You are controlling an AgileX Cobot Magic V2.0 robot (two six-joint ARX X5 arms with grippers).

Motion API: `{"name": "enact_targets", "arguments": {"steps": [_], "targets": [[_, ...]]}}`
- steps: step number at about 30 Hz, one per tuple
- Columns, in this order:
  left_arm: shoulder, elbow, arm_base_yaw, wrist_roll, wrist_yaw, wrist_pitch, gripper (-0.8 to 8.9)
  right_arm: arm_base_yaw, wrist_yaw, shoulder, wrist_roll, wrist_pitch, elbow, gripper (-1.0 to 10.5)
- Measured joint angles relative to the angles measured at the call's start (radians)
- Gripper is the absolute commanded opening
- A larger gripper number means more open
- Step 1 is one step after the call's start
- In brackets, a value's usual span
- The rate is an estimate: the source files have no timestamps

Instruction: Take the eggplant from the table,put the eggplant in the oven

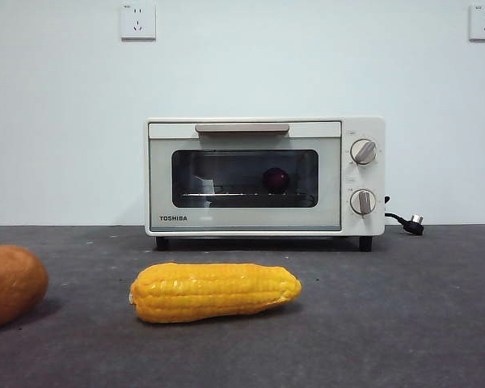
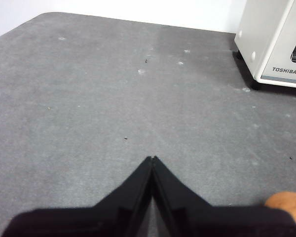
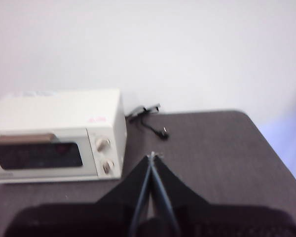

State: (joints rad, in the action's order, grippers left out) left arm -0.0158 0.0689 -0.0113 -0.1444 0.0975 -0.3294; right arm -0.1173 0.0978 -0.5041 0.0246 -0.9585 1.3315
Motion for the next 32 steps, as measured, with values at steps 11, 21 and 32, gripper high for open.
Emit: {"name": "enact_targets", "arguments": {"steps": [11, 21, 32], "targets": [[0.0, 0.0, 0.0, 0.0, 0.0, 0.0, -0.04, -0.001, 0.008, 0.203, 0.002, 0.37, -0.44, 0.0], [0.0, 0.0, 0.0, 0.0, 0.0, 0.0, -0.04, -0.001, 0.008, 0.344, 0.002, 0.512, -0.815, 0.0], [-0.001, 0.0, 0.0, 0.0, 0.0, 0.0, -0.04, 0.001, 0.014, 0.494, 0.002, 0.636, -1.145, 0.0]]}}
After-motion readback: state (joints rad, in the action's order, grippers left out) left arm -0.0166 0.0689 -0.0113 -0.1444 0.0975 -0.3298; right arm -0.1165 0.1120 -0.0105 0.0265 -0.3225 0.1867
